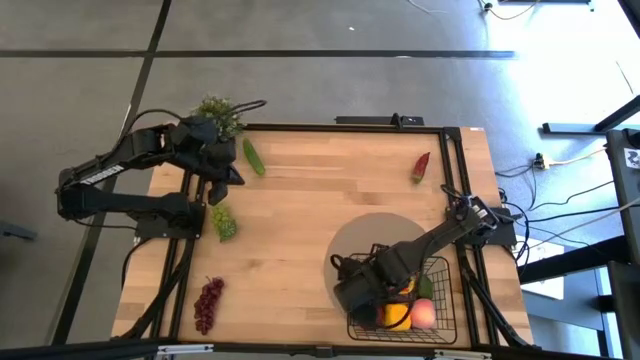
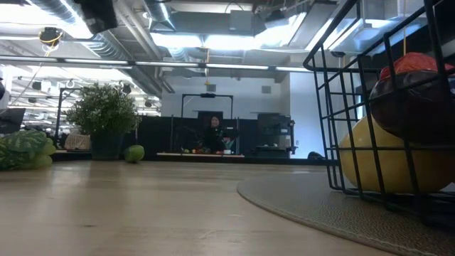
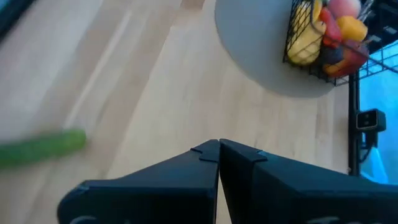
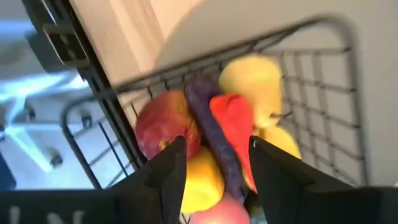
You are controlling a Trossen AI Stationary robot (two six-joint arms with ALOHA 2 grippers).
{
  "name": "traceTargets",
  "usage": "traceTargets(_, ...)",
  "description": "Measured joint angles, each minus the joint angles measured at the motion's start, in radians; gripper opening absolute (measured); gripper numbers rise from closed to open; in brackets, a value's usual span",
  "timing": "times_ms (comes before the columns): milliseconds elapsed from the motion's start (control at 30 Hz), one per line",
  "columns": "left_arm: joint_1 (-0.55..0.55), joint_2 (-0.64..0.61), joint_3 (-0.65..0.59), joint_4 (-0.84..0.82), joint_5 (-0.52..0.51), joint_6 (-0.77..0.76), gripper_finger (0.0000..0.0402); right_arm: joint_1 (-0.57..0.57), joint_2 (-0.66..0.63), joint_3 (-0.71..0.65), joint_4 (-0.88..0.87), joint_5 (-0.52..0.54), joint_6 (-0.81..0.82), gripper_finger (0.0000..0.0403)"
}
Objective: Build produce basket
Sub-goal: Put the red grapes into the wire basket
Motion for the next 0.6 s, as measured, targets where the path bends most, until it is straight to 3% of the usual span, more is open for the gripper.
traceTargets(300,-0.105,-0.01,0.0,-0.239,-0.092,-0.352,0.0,-0.015,-0.001,0.222,-0.076,0.27,-0.013,0.0162)
traceTargets(600,-0.291,-0.015,-0.007,-0.377,-0.135,-0.823,0.0,-0.078,-0.083,0.212,-0.039,0.395,-0.1,0.0162)
